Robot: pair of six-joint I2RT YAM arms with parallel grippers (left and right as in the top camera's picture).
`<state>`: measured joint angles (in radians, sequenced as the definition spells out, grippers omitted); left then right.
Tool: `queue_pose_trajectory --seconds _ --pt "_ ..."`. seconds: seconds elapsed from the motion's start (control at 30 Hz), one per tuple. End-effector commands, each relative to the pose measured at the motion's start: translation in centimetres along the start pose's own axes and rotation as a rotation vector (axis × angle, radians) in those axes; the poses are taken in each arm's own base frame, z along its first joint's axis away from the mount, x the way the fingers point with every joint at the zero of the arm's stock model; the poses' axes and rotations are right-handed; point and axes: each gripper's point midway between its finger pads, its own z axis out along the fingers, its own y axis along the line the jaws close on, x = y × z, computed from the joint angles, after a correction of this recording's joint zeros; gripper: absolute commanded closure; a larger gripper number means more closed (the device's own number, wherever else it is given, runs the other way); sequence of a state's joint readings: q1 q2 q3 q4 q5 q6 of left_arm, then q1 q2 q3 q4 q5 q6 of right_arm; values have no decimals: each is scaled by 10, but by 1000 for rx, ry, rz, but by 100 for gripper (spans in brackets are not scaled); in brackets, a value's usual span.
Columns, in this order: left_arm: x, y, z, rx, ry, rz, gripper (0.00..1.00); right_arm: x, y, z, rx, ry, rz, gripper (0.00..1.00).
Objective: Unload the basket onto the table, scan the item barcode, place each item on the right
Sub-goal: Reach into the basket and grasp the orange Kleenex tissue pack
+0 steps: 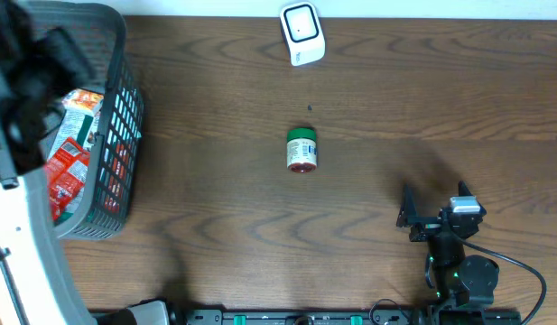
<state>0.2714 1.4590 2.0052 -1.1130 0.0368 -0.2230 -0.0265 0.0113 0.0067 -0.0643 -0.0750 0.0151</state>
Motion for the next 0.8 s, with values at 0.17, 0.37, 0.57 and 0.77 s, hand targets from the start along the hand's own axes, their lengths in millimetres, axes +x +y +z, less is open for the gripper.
queue_pose_trajectory --seconds 0.17,0.37,0.57,0.77 --pt "-3 94 49 -221 92 -83 11 1 1 0 -7 1 14 1" --pt "32 103 102 -179 297 19 2 1 1 0 -7 1 14 1" --pt "68 100 155 -90 461 39 2 1 1 0 -7 1 14 1" --pt "93 110 196 -89 552 23 2 1 1 0 -7 1 14 1"
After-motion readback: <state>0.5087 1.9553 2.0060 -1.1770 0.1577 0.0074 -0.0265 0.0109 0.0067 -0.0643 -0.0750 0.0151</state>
